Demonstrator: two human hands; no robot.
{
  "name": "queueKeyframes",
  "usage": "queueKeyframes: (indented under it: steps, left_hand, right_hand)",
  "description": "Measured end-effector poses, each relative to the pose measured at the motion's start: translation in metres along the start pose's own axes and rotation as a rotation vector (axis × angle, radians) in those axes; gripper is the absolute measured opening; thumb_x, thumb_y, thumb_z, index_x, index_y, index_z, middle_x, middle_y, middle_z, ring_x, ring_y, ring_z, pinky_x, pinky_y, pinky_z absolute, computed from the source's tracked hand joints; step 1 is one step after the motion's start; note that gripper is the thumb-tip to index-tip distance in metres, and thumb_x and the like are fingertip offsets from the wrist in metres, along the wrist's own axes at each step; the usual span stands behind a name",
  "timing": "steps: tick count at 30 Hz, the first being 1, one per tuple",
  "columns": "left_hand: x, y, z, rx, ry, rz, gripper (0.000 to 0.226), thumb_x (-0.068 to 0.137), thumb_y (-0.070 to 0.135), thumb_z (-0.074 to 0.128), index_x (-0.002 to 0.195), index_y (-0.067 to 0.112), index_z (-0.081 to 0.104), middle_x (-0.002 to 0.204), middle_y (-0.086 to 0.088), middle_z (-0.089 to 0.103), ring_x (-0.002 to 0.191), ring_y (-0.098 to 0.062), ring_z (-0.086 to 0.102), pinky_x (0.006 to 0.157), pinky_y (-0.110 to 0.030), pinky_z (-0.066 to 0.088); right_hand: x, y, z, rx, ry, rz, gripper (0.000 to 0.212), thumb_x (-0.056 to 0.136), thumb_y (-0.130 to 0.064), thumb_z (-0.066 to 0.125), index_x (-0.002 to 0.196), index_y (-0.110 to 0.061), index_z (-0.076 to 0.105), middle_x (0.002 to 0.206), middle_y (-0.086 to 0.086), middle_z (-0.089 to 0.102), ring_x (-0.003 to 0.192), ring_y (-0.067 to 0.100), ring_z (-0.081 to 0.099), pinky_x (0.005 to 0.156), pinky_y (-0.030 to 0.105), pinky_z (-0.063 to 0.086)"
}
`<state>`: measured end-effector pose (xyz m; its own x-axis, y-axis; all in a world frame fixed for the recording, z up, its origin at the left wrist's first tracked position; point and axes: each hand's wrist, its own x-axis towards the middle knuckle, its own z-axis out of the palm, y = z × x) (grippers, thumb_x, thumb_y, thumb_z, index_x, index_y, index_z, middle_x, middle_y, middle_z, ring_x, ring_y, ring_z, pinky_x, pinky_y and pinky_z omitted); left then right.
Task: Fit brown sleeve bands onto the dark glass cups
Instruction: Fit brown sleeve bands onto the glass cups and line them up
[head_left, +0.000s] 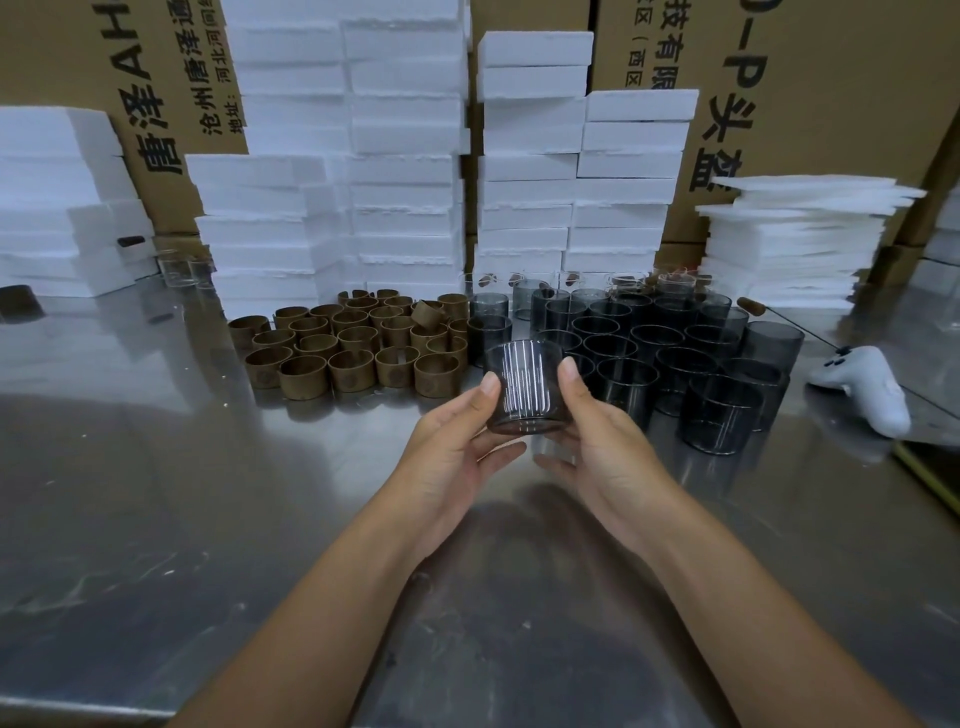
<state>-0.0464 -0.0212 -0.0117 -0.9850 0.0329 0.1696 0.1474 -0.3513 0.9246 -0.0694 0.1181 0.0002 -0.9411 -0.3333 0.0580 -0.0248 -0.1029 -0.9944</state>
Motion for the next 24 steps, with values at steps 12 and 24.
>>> queueKeyframes:
  steps: [12, 24]
  left_hand:
    - [-0.002, -0.0042, 0.0025, 0.119, 0.13, 0.017, 0.058, 0.06, 0.046, 0.072, 0.11, 0.017, 0.063, 0.105, 0.002, 0.072, 0.103, -0.012, 0.065, 0.087, -0.031, 0.05]
    - [-0.0034, -0.0005, 0.0009, 0.068, 0.061, -0.012, 0.061, 0.063, 0.048, 0.067, 0.114, 0.015, 0.065, 0.11, -0.004, 0.071, 0.103, -0.013, 0.064, 0.087, -0.027, 0.05]
  right_hand:
    - [-0.0035, 0.0, 0.0021, -0.023, 0.111, -0.087, 0.083, 0.054, -0.055, 0.07, 0.129, -0.021, 0.058, 0.112, -0.003, 0.07, 0.106, 0.007, 0.064, 0.093, 0.028, 0.048]
    - [0.0, -0.0008, -0.0025, 0.083, 0.053, -0.067, 0.074, 0.05, -0.057, 0.073, 0.115, -0.023, 0.07, 0.106, -0.007, 0.073, 0.11, 0.008, 0.063, 0.087, 0.028, 0.041]
